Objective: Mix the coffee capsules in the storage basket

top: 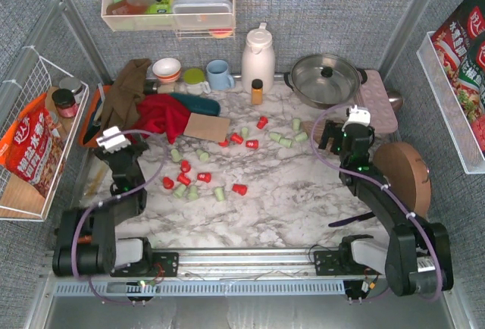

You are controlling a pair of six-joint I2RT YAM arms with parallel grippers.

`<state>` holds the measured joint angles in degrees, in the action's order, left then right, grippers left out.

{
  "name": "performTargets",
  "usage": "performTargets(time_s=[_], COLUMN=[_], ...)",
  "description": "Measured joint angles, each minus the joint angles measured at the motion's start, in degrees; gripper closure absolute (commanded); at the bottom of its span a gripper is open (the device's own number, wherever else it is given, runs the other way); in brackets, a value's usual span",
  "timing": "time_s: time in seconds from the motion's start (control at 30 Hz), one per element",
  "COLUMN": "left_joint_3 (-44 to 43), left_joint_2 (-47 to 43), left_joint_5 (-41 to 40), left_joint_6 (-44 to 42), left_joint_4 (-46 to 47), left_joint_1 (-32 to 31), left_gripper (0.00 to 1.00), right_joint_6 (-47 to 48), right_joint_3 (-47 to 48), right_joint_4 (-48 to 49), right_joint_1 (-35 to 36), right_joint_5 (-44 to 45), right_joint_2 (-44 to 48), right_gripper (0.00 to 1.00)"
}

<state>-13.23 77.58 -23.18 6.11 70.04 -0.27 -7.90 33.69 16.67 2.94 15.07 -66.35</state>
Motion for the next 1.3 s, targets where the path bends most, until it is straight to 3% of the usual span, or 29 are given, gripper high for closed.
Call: performTargets(time_s=[0.17, 0.4, 0.53, 0.7, 0.83, 1.03, 1.3], left_joint_3=[-11.52, -25.27, -26.67, -24.41, -25.51, -28.20, -36.98], left_joint_2=[-15.17, -24.02, -29.97, -37.18, -33.40, -21.62, -3.65], left_joint_5=[-2.62, -7.04, -8.22, -4.55, -0.57, -3.26, -14.29], left_joint_6=[5.03, 14.19, 18.58, 19.96, 21.24, 21.70, 17.59], left_joint_4=[-20.68, -53.53, -65.18, -69.77, -71.25, -72.39, -68.48], left_joint_1=[-0.02, -0.07, 0.00, -0.02, -1.70, -19.17, -35.98], left_gripper=[0.01, 0.01, 0.01, 0.01, 0.01, 0.01, 0.01], right_joint_6=[-1.84, -2.75, -3.54, -4.13, -5.01, -6.95, -7.37], right_joint_3=[1.75, 3.30, 4.37, 4.39, 4.39, 3.56, 3.02], right_joint_4=[-5.70, -9.70, -11.58, -14.36, -15.61, -16.46, -15.80], right_joint_1=[0.74, 1.14, 1.68, 3.17, 5.03, 7.63, 8.41], right_joint_5=[-1.20, -2.10, -2.71, -3.54, -3.58, -3.23, -1.03], right_joint_2=[3.56, 5.55, 6.23, 9.35, 11.72, 12.70, 9.29], right_gripper=[0.01, 0.01, 0.01, 0.01, 0.01, 0.01, 0.01])
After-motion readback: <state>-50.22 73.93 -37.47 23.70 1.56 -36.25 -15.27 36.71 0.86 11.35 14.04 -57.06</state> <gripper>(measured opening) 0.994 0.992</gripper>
